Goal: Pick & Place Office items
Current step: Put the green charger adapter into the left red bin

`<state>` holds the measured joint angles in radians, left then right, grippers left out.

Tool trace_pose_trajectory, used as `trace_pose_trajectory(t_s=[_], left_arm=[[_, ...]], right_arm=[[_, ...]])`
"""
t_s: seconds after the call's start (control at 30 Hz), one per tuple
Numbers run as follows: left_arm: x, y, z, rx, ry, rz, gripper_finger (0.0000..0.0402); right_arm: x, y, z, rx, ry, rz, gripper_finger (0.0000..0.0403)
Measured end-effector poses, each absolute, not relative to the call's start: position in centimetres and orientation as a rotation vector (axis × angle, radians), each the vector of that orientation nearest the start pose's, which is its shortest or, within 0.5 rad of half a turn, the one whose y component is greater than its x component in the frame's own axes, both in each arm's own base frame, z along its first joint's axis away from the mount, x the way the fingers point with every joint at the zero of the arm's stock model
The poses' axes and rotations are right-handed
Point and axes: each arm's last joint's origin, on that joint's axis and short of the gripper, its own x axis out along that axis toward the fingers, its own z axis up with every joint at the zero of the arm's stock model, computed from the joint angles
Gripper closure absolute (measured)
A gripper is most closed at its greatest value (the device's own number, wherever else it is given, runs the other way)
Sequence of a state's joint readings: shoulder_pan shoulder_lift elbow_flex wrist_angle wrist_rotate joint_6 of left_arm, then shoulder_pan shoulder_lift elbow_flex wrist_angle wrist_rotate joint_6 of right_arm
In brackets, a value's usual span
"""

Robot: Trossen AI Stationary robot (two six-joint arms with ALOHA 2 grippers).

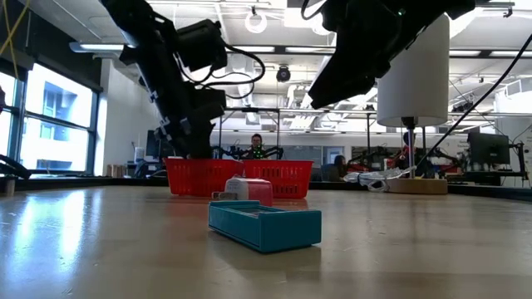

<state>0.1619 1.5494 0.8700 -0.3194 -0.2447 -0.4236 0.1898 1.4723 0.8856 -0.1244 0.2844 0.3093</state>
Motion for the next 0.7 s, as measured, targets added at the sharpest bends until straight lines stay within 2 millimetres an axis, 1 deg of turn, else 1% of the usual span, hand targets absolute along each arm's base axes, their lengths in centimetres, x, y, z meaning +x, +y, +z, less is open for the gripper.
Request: trace_pose_trajectory(t_s=[0.13, 0.3, 0.6, 0.7], left_arm=[[29.01, 5.45, 18.02, -0.316, 0.908, 0.564, 0.0244], [29.0, 5.44, 18.01, -0.265, 0.924, 0.537, 0.024], [28.95, 5.41, 18.0, -0.285, 0.924, 0.549, 0.0238], [28.94, 5.42, 18.0, -0.287, 0.922, 0.557, 0.0238]], right_arm=[[29.99, 4.93, 21.83, 0.13, 0.667, -0.195, 0.0184], [29.99, 4.94, 21.83, 0.131, 0.668, -0.193, 0.0184], [29.99, 4.95, 21.83, 0.139, 0.668, -0.191, 0.0184], [29.98, 5.03, 21.83, 0.15, 0.674, -0.167, 0.0184]])
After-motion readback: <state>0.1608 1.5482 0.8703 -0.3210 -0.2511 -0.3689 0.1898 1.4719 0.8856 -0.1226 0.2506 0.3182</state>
